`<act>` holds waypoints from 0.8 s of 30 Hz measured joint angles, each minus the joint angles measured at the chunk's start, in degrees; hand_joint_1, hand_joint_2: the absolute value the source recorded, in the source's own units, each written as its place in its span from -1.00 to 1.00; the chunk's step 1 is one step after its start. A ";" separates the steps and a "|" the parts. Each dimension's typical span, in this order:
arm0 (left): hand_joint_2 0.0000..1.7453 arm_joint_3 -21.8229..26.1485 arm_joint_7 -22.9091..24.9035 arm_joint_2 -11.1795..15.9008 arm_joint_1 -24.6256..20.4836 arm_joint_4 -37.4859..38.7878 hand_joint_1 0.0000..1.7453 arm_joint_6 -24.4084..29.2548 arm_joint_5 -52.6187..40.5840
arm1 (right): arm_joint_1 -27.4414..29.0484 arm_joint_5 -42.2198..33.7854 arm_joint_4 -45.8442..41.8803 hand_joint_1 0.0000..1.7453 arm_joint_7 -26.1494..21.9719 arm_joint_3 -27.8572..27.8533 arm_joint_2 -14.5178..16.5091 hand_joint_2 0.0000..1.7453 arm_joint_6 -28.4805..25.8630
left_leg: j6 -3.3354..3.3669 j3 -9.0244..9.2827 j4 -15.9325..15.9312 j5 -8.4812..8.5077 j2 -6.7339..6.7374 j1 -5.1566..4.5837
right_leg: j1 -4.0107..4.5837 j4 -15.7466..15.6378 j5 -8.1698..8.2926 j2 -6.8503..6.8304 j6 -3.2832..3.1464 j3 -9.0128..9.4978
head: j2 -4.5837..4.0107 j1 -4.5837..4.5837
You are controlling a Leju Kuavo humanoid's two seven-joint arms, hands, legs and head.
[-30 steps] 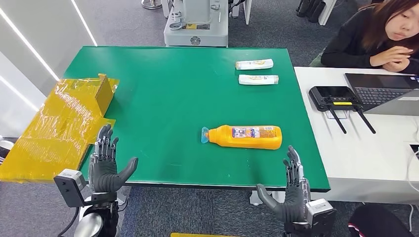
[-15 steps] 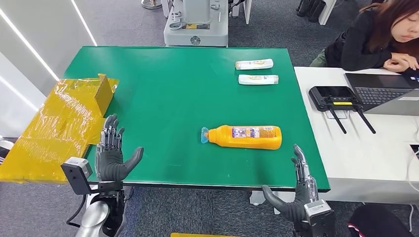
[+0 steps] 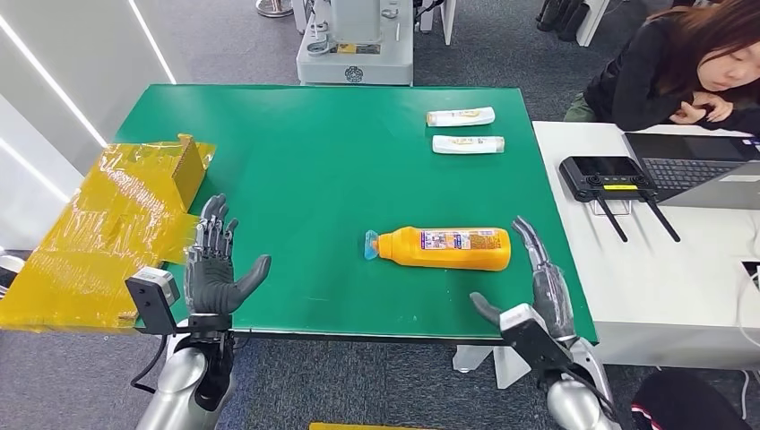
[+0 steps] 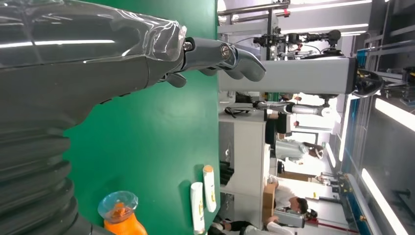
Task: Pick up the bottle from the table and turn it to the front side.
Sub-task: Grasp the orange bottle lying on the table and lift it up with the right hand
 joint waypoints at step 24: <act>1.00 -0.04 -0.67 -0.31 -1.64 3.36 -1.00 -0.39 -0.09 | -19.30 0.76 21.58 -1.00 0.13 9.14 -2.17 1.00 1.53 | 0.04 -0.04 0.00 0.03 -0.02 0.00 | 0.00 0.03 0.00 -0.02 0.01 -0.02 | 0.00 0.00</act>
